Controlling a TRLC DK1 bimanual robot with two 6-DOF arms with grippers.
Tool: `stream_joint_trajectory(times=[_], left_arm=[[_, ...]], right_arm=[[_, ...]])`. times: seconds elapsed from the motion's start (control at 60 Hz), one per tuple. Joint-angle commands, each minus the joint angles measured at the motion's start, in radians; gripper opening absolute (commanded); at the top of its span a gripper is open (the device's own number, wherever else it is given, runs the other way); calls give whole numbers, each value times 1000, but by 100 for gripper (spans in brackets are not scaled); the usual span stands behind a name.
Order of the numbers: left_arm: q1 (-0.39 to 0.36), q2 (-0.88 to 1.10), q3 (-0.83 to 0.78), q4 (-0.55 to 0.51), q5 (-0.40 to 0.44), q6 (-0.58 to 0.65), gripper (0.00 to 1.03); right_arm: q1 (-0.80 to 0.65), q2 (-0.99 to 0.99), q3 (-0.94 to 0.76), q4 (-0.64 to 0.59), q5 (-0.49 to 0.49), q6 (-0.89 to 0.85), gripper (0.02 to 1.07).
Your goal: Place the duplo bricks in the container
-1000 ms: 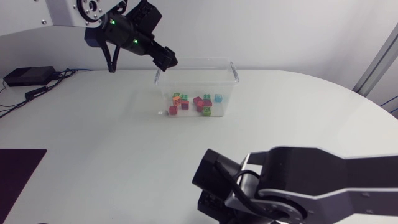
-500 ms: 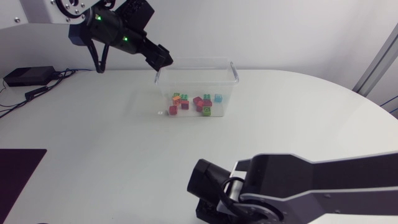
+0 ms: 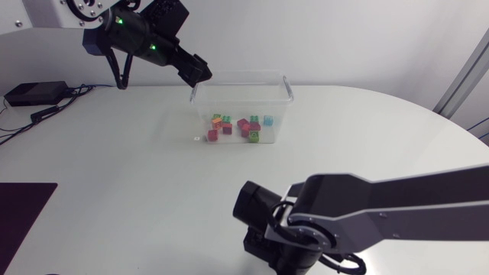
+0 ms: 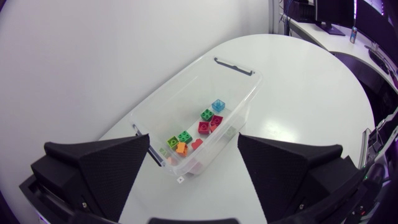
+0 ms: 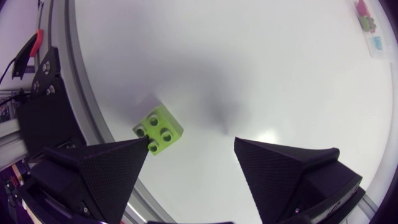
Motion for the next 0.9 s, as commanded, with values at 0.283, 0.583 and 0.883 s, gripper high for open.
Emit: stream_joint_trajectory(times=[0.283, 0.583, 0.883], left_arm=[[13, -49, -62, -5, 0, 27, 99], [24, -80, -90, -5, 9, 39, 99], [38, -100, -121, -3, 21, 47, 99]], right_arm=[[21, -43, 39, -56, 9, -18, 101], [84, 34, 51, -50, 10, 13, 101], [74, 96, 68, -50, 21, -47, 94]])
